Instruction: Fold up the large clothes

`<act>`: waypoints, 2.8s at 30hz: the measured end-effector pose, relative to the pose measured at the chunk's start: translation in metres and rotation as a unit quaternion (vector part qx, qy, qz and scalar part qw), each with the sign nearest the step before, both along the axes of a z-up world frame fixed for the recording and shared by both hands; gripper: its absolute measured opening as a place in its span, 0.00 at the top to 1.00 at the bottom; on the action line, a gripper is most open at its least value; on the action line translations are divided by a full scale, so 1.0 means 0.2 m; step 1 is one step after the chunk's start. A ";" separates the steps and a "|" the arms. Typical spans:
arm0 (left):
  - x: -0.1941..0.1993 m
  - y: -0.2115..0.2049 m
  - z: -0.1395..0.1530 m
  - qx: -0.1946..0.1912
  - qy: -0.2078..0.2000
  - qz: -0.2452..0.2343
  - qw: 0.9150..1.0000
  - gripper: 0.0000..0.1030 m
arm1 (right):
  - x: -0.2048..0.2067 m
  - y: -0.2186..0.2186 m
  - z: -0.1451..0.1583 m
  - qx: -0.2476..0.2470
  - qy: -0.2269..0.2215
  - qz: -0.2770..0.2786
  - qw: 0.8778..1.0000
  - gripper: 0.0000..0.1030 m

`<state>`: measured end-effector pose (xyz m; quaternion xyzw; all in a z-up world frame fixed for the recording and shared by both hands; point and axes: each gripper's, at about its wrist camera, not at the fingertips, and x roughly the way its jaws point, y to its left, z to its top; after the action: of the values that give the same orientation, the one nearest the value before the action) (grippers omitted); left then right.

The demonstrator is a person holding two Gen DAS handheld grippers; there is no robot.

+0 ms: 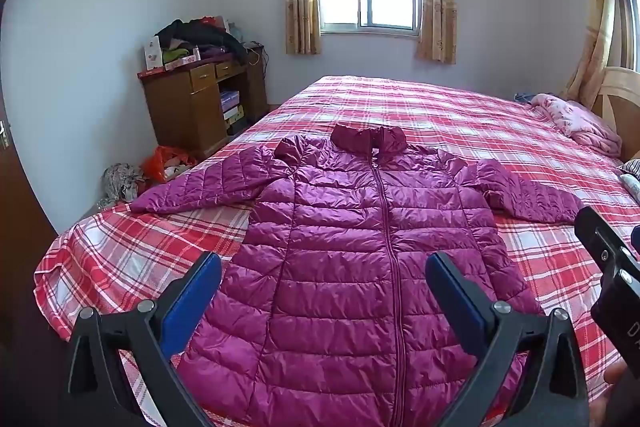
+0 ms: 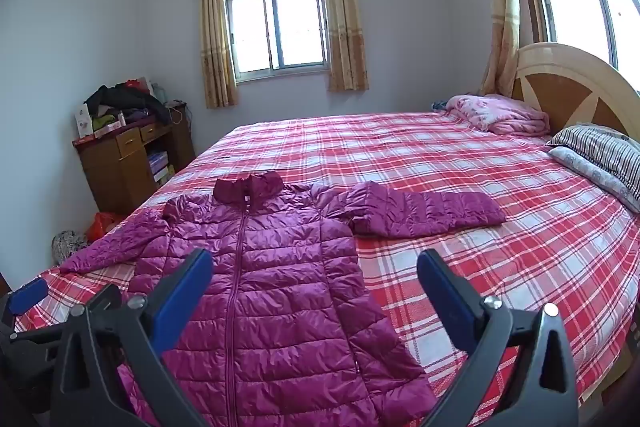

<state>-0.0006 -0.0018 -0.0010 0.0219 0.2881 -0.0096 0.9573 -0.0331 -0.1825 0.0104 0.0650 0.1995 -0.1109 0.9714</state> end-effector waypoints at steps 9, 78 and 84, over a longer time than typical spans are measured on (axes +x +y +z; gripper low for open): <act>-0.03 0.00 0.03 0.008 -0.025 0.003 1.000 0.01 | 0.00 0.00 0.00 -0.004 0.007 -0.002 1.000 0.00; -0.04 0.00 0.02 0.015 -0.019 0.005 1.000 0.01 | 0.02 0.00 -0.04 0.002 0.030 -0.001 1.000 0.00; -0.04 0.01 0.02 0.016 -0.017 0.005 1.000 0.01 | 0.02 0.00 -0.04 0.002 0.031 0.000 1.000 0.00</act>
<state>-0.0079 -0.0005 0.0029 0.0356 0.2721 0.0006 0.9616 -0.0286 -0.1822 0.0016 0.0637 0.2300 -0.1128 0.9645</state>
